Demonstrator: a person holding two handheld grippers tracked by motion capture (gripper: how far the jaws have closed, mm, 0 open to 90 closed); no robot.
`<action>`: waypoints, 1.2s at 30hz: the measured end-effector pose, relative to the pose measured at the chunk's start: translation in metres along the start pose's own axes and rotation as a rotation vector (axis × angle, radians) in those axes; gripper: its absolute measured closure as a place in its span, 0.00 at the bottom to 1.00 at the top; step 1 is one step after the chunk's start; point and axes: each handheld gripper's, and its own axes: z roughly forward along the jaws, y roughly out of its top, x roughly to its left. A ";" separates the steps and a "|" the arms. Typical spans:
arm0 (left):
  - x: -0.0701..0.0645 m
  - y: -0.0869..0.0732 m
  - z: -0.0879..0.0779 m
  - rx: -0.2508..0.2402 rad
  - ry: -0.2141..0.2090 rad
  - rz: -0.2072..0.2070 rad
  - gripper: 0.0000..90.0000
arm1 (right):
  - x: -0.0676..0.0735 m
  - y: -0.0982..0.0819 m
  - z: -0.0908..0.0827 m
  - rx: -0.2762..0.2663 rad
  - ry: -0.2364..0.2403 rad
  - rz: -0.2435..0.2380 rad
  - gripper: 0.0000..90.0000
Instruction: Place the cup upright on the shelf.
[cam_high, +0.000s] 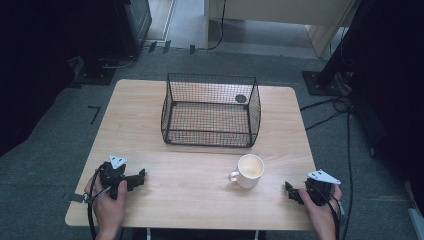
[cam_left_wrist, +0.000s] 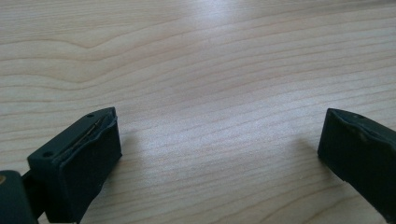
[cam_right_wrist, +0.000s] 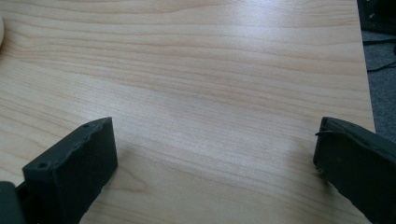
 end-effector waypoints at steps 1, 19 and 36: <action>0.000 0.000 0.000 0.000 0.000 0.000 0.00 | 0.000 0.000 0.000 0.000 -0.001 0.000 0.00; 0.000 0.000 0.000 0.000 0.000 0.000 0.00 | 0.038 0.015 -0.012 -0.087 0.115 -0.056 0.00; 0.000 0.000 0.000 0.000 0.000 0.000 0.00 | 0.079 0.033 -0.021 -0.149 0.264 -0.127 0.00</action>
